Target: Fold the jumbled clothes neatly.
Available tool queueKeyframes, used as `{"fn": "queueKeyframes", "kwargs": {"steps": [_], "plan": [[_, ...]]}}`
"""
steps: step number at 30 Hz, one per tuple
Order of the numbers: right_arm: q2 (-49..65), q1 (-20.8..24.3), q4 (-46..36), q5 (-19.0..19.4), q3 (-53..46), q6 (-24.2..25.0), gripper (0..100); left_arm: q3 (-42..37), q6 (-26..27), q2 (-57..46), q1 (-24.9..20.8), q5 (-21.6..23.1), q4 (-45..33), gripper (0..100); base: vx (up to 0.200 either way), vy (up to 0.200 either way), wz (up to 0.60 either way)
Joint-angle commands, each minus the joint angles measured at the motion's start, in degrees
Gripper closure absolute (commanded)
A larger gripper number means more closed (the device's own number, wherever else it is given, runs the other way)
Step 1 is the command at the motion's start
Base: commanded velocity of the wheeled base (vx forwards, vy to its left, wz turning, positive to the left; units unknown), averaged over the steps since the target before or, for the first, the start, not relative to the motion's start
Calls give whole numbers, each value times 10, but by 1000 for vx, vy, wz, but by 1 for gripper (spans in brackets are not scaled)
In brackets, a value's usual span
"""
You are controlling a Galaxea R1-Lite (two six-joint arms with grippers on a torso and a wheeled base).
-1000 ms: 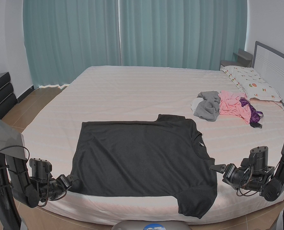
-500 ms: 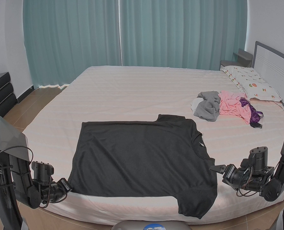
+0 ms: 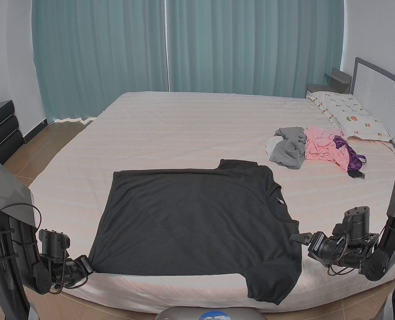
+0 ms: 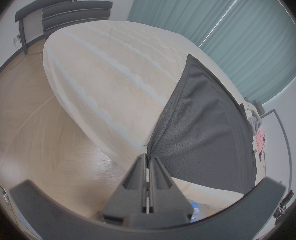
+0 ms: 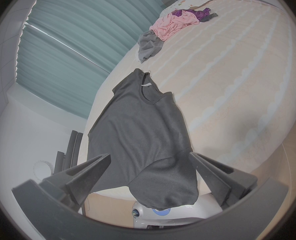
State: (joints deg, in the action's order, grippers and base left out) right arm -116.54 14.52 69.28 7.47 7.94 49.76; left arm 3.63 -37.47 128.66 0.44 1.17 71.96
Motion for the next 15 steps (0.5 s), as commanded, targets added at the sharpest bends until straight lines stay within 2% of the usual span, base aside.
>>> {"fn": "queueKeyframes", "kwargs": {"steps": [1, 15], "plan": [[-40, 2, 1, -1, 9, -2, 0, -6, 6, -3, 4, -7, 0, 100, 0, 0, 0], [-120, 1, 1, -10, 54, -21, 0, -8, 5, 0, 2, -7, 13, 100, 0, 0, 0]]}}
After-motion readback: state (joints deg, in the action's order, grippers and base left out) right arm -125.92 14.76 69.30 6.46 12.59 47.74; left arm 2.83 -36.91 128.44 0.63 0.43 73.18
